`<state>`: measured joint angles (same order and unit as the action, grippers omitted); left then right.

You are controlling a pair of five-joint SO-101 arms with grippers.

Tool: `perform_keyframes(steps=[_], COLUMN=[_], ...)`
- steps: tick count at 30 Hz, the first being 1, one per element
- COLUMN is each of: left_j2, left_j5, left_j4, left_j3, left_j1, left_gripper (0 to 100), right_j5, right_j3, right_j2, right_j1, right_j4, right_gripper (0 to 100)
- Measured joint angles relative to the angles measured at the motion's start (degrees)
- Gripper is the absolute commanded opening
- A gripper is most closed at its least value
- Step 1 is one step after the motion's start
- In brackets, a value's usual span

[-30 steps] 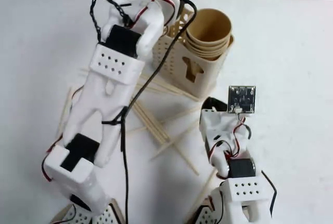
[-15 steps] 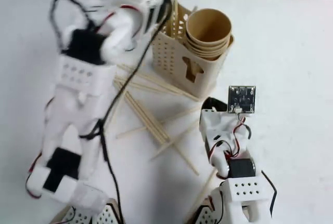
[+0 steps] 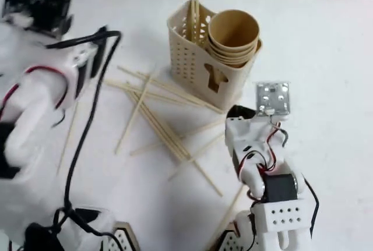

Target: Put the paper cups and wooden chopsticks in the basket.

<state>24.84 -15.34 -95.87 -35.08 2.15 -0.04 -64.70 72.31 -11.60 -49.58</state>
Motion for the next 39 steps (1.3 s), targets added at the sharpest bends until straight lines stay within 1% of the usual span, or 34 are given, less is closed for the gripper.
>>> perform_keyframes(steps=[4, 8, 14, 19, 22, 26, 28, 33, 39], left_j2=[1.05, 1.32, 1.32, 3.6, 9.23, 19.6, 24.79, 36.48, 48.97], left_j5=[0.0, 0.0, 0.0, 0.0, 0.0, 0.0, 0.0, 0.0, 0.0], left_j4=[-5.01, -5.63, -4.04, -1.14, 2.02, 7.38, 10.81, 20.92, 31.65], left_j3=[0.0, 3.08, 14.86, 22.33, 27.87, 39.56, 47.47, 69.54, 93.01], left_j1=[5.71, 11.08, 13.01, 13.63, 15.38, 17.58, 18.55, 22.42, 26.11], left_gripper=[19, 19, 19, 19, 19, 19, 19, 19, 19], right_j5=[0.53, 0.53, 0.53, 0.53, 0.53, 0.53, 0.53, 0.53, 0.53], right_j3=[5.89, 8.88, 9.67, 11.34, 15.38, 21.98, 25.14, 33.23, 44.13], right_j2=[0.0, 0.18, -1.58, -12.31, -18.73, -27.16, -31.91, -44.84, -59.6], right_j1=[-3.78, -6.07, -9.67, -13.54, -14.77, -18.55, -20.66, -23.82, -24.35], right_j4=[-6.42, -10.81, -15.3, -18.2, -19.78, -21.8, -22.68, -22.95, -22.95], right_gripper=[2.1, 2.1, 2.1, 2.1, 2.9, 13.0, 15.9, 16.0, 16.2])
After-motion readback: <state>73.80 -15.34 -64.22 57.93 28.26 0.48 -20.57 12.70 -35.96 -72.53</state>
